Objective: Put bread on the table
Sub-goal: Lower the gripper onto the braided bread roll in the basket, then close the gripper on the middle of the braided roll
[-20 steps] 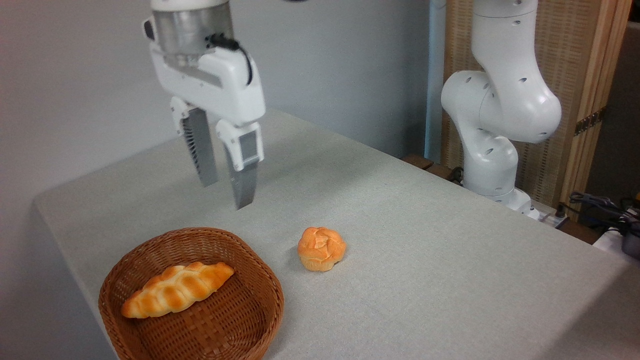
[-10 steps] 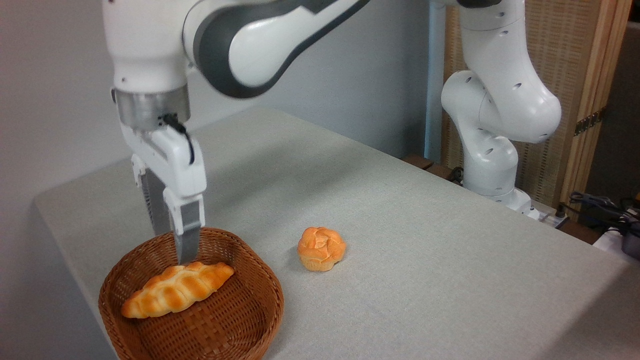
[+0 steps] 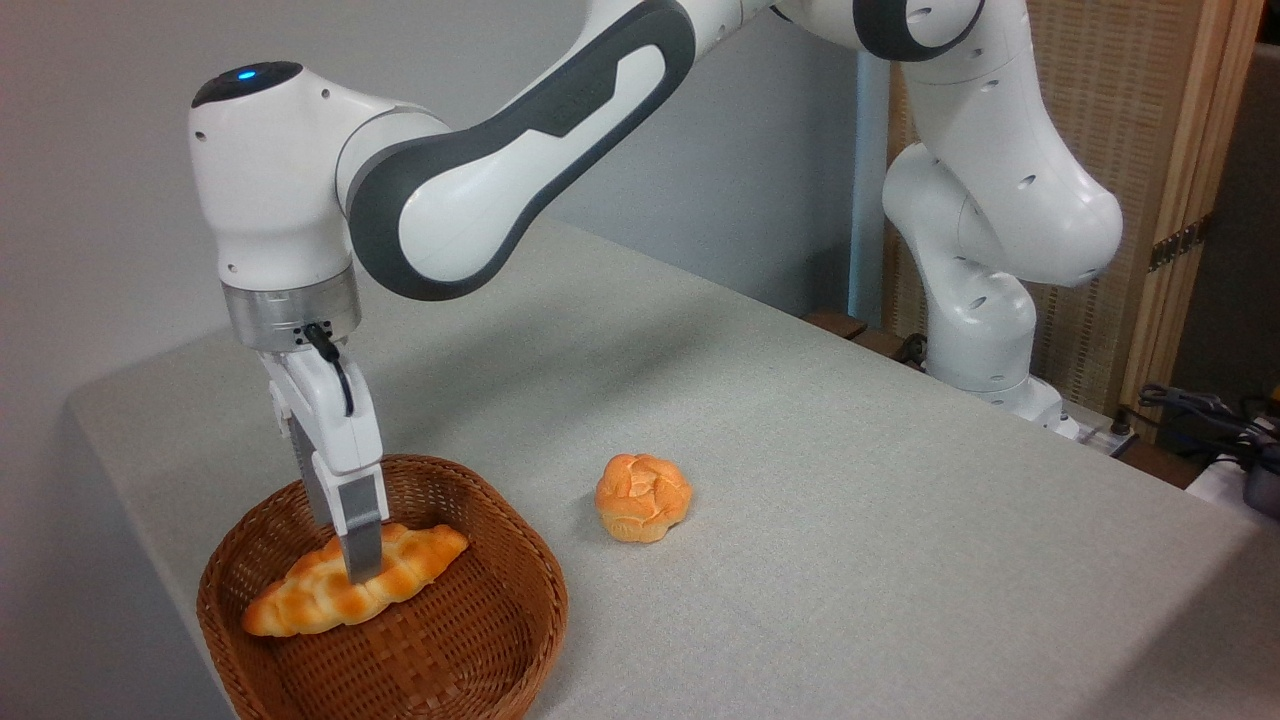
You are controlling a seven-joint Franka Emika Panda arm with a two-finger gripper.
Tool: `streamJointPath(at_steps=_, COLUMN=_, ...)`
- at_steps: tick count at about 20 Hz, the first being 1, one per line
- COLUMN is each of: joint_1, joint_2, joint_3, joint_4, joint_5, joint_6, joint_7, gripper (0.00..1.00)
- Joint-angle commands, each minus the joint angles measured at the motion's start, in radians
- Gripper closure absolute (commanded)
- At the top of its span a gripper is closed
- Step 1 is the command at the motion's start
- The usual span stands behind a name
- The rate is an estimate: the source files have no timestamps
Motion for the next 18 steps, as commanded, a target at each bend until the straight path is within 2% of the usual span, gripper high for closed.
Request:
streamJointPath(at_steps=1, joint_1=0.004, joint_2=0.006, joint_3=-0.007, joint_4=0.003, joint_5=0.052, joint_6=0.017, joint_7=0.011, gripper=0.0)
streamJointPath(at_steps=9, joint_1=0.007, joint_2=0.046, joint_3=-0.028, joint_4=0.003, joint_5=0.115, joint_6=0.028, joint_7=0.011, gripper=0.0)
streamJointPath(at_steps=12, joint_1=0.006, joint_2=0.069, joint_3=-0.03, joint_4=0.003, joint_5=0.116, joint_6=0.059, joint_7=0.009, gripper=0.0)
streamJointPath(at_steps=13, joint_1=0.006, joint_2=0.069, joint_3=-0.03, joint_4=0.003, joint_5=0.116, joint_6=0.062, joint_7=0.009, gripper=0.07)
streamJointPath(at_steps=16, joint_1=0.006, joint_2=0.069, joint_3=-0.031, joint_4=0.003, joint_5=0.116, joint_6=0.062, joint_7=0.014, gripper=0.41)
streamJointPath(at_steps=18, joint_1=0.007, joint_2=0.069, joint_3=-0.031, joint_4=0.003, joint_5=0.116, joint_6=0.062, joint_7=0.017, gripper=0.54)
